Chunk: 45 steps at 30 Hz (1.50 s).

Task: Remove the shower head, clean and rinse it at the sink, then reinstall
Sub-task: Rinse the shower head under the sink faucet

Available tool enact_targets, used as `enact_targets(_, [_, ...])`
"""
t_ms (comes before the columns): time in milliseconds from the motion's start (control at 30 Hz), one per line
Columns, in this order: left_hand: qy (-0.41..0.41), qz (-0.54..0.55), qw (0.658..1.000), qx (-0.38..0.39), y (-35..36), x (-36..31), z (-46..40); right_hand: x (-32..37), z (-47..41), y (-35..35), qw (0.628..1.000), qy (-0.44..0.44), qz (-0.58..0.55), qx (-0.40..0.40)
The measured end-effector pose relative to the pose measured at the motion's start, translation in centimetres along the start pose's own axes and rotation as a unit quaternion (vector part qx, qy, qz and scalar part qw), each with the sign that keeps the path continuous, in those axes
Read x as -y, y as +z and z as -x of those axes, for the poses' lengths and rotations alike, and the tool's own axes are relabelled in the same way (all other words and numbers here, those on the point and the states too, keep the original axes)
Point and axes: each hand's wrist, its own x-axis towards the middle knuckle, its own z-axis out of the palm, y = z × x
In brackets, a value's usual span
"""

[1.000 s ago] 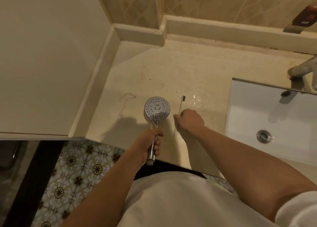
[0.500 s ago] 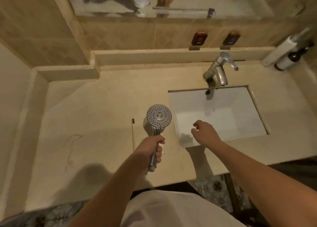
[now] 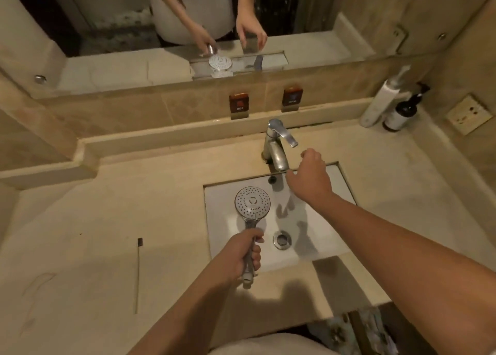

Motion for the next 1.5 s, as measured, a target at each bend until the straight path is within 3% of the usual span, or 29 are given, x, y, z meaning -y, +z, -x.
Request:
enact_targets(167, [-0.001, 0.042, 0.998, -0.047, 4.9, -0.3, -2.3, -0.9, -5.1, -1.2, 0.977, -0.190, 0.096, 0.011])
enact_targets(267, [-0.005, 0.048, 0.996, -0.078, 6.9, -0.8, -3.4, -0.9, -7.9, -1.0, 0.927, -0.297, 0.212, 0.084])
enact_targets(367, [-0.022, 0.017, 0.995, -0.093, 7.9, -1.1, -4.9, -1.4, -9.9, 0.0, 0.888, -0.358, 0.270, 0.101])
enact_targets(700, [-0.017, 0.024, 0.999, -0.043, 9.2, -2.9, -7.8, -1.5, -13.5, 0.8, 0.878, -0.415, 0.222, 0.092])
enact_targets(1267, [0.000, 0.002, 1.000, -0.026, 9.5, -5.3, -7.4, -1.8, -14.2, 1.3, 0.893, -0.403, 0.162, 0.120])
enact_targets(1500, [-0.005, -0.003, 1.000, -0.025, 9.3, -5.0, -6.9, -1.7, -14.8, 0.5, 0.874, -0.426, 0.155, 0.176])
